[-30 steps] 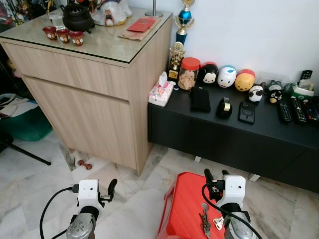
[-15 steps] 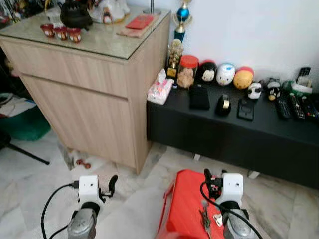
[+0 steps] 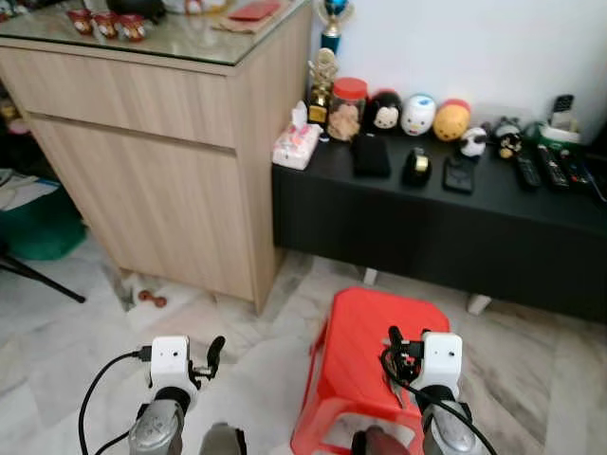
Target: Hang keys on a hook
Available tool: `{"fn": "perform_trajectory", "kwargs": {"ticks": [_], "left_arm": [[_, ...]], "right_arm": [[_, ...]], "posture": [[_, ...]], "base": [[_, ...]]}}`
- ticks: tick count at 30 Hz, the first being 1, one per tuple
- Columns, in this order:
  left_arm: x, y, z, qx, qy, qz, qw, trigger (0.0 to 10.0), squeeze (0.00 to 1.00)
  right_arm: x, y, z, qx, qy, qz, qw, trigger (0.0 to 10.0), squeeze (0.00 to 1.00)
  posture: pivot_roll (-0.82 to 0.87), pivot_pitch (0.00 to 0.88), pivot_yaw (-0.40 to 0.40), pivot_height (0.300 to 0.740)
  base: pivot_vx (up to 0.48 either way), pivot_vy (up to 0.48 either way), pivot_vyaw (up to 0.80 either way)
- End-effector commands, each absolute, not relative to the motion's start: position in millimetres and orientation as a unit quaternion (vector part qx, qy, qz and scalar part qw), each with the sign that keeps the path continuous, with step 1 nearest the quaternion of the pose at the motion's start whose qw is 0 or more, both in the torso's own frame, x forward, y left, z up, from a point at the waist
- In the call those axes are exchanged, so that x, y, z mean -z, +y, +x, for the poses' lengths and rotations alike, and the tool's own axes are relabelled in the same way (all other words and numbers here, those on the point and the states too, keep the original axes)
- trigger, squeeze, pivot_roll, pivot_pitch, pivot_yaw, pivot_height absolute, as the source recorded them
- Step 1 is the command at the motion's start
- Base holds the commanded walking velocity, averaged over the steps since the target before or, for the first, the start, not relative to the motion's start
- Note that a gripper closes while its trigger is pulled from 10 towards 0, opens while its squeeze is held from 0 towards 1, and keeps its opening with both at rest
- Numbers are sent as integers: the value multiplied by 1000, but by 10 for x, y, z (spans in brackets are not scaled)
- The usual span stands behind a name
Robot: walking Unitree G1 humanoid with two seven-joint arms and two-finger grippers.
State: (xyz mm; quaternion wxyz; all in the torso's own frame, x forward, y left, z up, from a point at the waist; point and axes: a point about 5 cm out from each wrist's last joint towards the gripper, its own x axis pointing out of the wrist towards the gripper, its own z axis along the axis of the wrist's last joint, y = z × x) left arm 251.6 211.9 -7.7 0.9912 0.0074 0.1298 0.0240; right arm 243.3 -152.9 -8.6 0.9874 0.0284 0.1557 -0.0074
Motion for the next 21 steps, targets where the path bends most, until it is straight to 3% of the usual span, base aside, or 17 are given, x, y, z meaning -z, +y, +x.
{"fn": "perform_trajectory", "kwargs": {"ticks": [1, 7, 16, 21], "left_arm": [[109, 2109, 2499, -20, 141, 7, 990, 10000, 0], [107, 2104, 2506, -19, 142, 7, 990, 10000, 0], [102, 2107, 2513, -20, 142, 6, 990, 10000, 0], [100, 2096, 2521, -18, 142, 5, 990, 10000, 0]], "right_arm": [[140, -1564, 2428, 13, 178, 35, 983, 10000, 0], [291, -1551, 2387, 9, 234, 33, 972, 10000, 0], [228, -1570, 2476, 0, 213, 19, 977, 10000, 0], [228, -1573, 2496, 0, 212, 19, 977, 10000, 0]], "posture": [[97, 97, -60, 633], [100, 101, -58, 633], [99, 100, -57, 633], [97, 99, -57, 604]], "base": [[0, 0, 0], [0, 0, 0], [0, 0, 0], [0, 0, 0]]}}
